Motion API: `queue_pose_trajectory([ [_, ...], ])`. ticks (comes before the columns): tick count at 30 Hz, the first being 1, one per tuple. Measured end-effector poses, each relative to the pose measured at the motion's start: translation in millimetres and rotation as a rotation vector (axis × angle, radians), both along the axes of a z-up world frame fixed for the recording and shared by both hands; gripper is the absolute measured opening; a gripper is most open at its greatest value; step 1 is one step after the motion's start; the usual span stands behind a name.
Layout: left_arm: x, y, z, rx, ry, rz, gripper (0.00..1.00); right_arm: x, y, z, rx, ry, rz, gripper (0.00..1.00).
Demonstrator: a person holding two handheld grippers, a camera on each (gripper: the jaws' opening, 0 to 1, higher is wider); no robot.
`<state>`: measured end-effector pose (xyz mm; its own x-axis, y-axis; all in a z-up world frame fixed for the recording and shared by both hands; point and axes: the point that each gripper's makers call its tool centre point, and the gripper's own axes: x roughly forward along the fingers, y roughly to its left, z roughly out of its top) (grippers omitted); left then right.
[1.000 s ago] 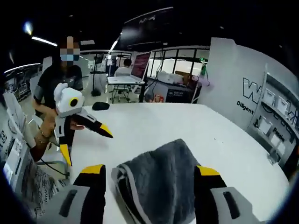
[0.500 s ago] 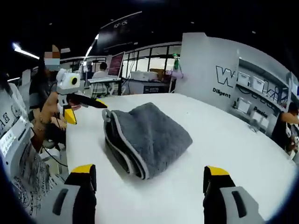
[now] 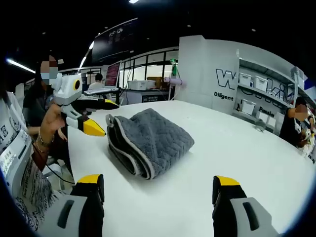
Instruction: Fold the towel on the table until its edges align and the towel forms a compact rectangular stack.
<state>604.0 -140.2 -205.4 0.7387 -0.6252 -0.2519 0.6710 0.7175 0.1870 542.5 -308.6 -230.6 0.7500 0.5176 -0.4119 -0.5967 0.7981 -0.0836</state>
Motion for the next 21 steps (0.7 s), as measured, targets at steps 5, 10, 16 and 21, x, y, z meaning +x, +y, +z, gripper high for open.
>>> queue_pose_trajectory([
  [5, 16.3, 8.6, -2.9, 0.046, -0.046, 0.08, 0.78, -0.5, 1.3, -5.8, 0.009, 0.011, 0.004, 0.92],
  [10, 22.2, 19.7, -5.9, 0.054, -0.066, 0.134, 0.73, -0.3, 0.3, -9.7, 0.017, 0.018, 0.005, 0.91],
  [16, 20.7, 20.8, 4.4, 0.04, -0.149, 0.129, 0.39, -0.2, 1.8, -14.0, 0.025, 0.032, 0.007, 0.9],
  [21, 11.8, 8.2, 2.3, 0.043, -0.159, 0.061, 0.18, -1.0, 3.3, -13.3, 0.029, 0.035, 0.01, 0.89],
])
